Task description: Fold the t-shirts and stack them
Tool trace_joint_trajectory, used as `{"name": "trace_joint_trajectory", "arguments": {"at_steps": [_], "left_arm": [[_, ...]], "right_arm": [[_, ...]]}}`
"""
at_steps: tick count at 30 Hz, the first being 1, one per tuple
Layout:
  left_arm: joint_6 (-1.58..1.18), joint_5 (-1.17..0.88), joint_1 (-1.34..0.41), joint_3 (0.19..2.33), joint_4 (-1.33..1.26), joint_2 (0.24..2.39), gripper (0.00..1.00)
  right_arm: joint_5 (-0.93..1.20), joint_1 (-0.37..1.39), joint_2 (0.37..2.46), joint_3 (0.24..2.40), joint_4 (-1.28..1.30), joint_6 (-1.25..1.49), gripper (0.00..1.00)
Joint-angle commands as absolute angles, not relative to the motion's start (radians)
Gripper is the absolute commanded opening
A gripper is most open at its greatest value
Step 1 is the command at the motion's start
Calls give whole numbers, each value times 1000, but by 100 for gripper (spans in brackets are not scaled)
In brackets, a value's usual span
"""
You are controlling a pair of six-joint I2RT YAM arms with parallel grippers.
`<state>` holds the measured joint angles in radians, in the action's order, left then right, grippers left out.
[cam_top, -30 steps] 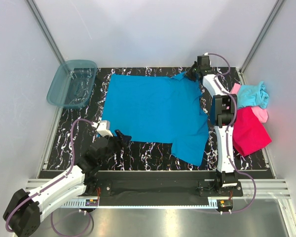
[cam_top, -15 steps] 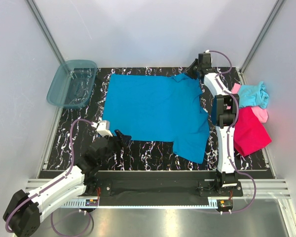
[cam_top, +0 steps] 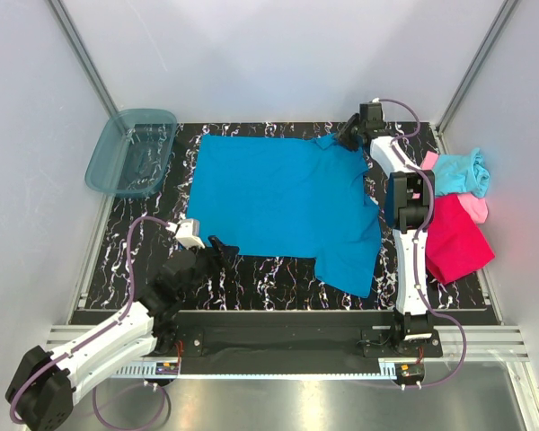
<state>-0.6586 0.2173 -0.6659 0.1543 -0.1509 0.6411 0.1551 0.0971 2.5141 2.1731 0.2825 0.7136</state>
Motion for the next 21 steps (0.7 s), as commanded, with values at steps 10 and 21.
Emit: {"name": "trace_joint_trajectory", "arguments": {"at_steps": [10, 21], "left_arm": [[-644, 229, -669, 150, -166, 614, 70], [-644, 227, -669, 150, -164, 604, 70]], "right_arm": [[167, 92, 2499, 2207, 256, 718, 35], [164, 92, 2556, 2224, 256, 727, 36]]}}
